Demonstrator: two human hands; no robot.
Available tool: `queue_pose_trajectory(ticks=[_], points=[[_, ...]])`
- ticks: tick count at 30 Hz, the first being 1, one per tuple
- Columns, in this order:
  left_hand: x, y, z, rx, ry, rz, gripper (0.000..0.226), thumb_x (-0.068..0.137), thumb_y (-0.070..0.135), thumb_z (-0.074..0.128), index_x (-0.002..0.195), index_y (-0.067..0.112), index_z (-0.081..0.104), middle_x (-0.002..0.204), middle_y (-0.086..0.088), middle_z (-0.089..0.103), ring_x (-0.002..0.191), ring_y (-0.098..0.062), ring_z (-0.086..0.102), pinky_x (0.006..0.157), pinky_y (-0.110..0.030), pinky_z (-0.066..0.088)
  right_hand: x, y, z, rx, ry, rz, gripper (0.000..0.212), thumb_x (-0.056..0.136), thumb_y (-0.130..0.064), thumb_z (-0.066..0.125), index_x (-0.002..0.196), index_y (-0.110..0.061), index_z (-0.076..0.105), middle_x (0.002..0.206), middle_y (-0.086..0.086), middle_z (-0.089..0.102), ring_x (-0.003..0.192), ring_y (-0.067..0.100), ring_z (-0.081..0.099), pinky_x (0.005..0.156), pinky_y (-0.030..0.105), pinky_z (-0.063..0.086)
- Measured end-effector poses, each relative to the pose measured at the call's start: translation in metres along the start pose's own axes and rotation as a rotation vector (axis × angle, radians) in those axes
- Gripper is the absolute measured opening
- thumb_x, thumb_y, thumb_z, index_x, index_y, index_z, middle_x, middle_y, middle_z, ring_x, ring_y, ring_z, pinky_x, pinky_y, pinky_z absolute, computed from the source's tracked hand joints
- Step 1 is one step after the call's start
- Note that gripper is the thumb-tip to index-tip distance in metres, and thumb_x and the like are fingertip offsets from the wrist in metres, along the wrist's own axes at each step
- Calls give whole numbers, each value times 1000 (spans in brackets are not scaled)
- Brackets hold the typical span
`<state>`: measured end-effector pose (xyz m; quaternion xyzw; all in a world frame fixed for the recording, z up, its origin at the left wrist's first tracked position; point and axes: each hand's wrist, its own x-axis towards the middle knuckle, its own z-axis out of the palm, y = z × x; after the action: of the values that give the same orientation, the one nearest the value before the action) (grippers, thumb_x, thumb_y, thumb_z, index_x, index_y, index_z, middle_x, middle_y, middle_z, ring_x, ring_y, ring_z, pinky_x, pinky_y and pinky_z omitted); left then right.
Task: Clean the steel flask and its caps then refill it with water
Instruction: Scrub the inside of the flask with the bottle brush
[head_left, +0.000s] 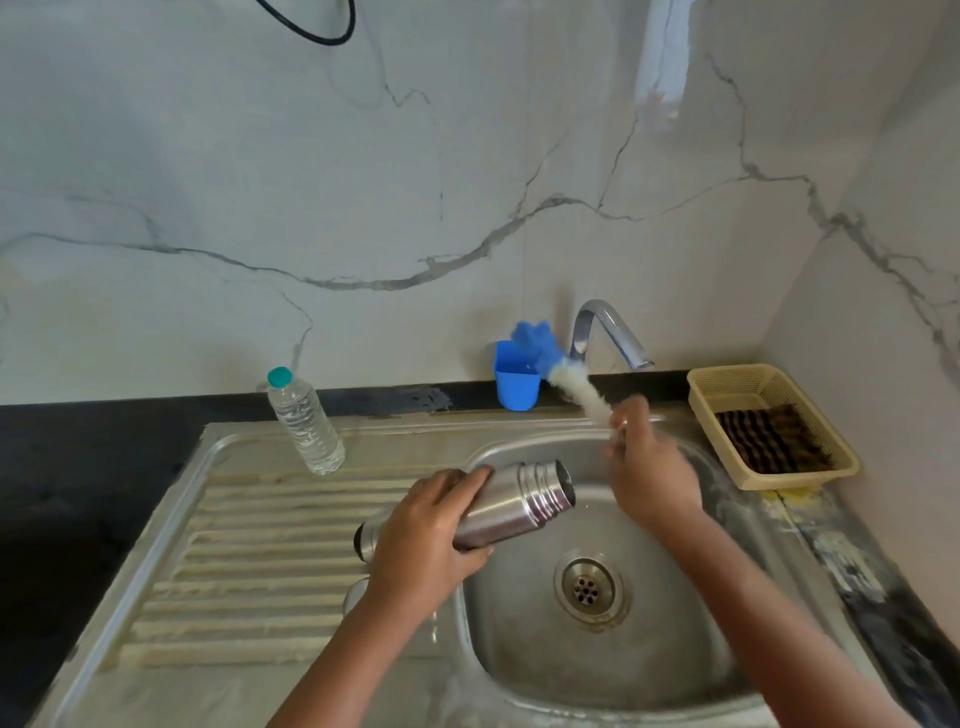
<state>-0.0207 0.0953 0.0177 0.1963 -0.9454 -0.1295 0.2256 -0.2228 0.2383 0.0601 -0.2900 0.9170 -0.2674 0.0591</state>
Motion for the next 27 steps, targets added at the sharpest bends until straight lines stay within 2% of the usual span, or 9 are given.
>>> queue_pose_trajectory(ticks=[3, 6, 9, 13, 17, 19, 21, 24, 27], points=[[2, 3, -2, -283, 23, -161, 89, 56, 35, 91, 135, 39, 49, 115, 17, 59, 101, -2, 59, 76, -13, 46, 38, -25, -15, -324, 70, -40, 39, 93, -3, 46, 128, -17, 38, 95, 8, 63, 81, 26, 61, 61, 36, 48], [7, 8, -1, -544, 33, -290, 83, 57, 36, 90, 128, 51, 49, 113, 21, 64, 100, -2, 62, 82, -19, 50, 68, -55, -18, -596, -2, -116, 46, 95, -6, 50, 139, -12, 38, 111, 8, 65, 101, 27, 62, 65, 32, 41], [10, 11, 2, -701, 34, -421, 82, 52, 44, 88, 126, 51, 52, 112, 22, 67, 99, -2, 65, 82, -25, 55, 88, -74, -13, -740, -99, -150, 36, 95, -11, 55, 131, -11, 48, 107, 5, 65, 89, 21, 60, 59, 27, 37], [12, 9, 6, -850, 49, -509, 81, 51, 43, 91, 124, 46, 56, 109, 19, 70, 101, -5, 66, 84, -27, 56, 101, -82, -5, -792, -135, -170, 32, 94, -10, 56, 126, -12, 53, 113, 5, 62, 86, 20, 59, 64, 28, 40], [10, 6, 4, -956, 47, -595, 76, 57, 29, 95, 123, 39, 60, 108, 14, 72, 100, -5, 67, 81, -23, 55, 88, -66, -10, -648, -18, -124, 44, 96, -12, 55, 138, -13, 42, 115, 8, 62, 102, 24, 60, 64, 31, 40], [9, 4, 4, -1017, 48, -653, 80, 52, 35, 95, 124, 36, 60, 108, 9, 72, 99, -8, 68, 82, -29, 56, 69, -53, -14, -575, 42, -104, 50, 94, -9, 51, 142, -15, 35, 117, 9, 60, 106, 28, 59, 67, 33, 41], [7, 3, 5, -1087, 49, -712, 85, 46, 42, 93, 124, 34, 59, 108, 4, 73, 99, -14, 70, 83, -36, 57, 47, -37, -16, -426, 74, -75, 51, 91, -5, 49, 139, -16, 36, 115, 10, 59, 96, 29, 59, 65, 34, 41], [7, 2, 7, -1217, 48, -800, 86, 47, 36, 96, 123, 32, 57, 107, -1, 74, 98, -21, 71, 80, -38, 55, 9, -9, -8, -51, 110, 23, 33, 93, -7, 47, 123, -21, 48, 100, 8, 64, 75, 26, 52, 62, 34, 41], [8, 1, 12, -1328, 73, -887, 81, 53, 28, 88, 125, 29, 50, 98, -1, 76, 90, -23, 70, 71, -39, 52, -38, 10, 5, 246, 141, 16, 16, 96, -14, 55, 102, -29, 53, 82, -7, 65, 69, 18, 60, 55, 38, 48]])
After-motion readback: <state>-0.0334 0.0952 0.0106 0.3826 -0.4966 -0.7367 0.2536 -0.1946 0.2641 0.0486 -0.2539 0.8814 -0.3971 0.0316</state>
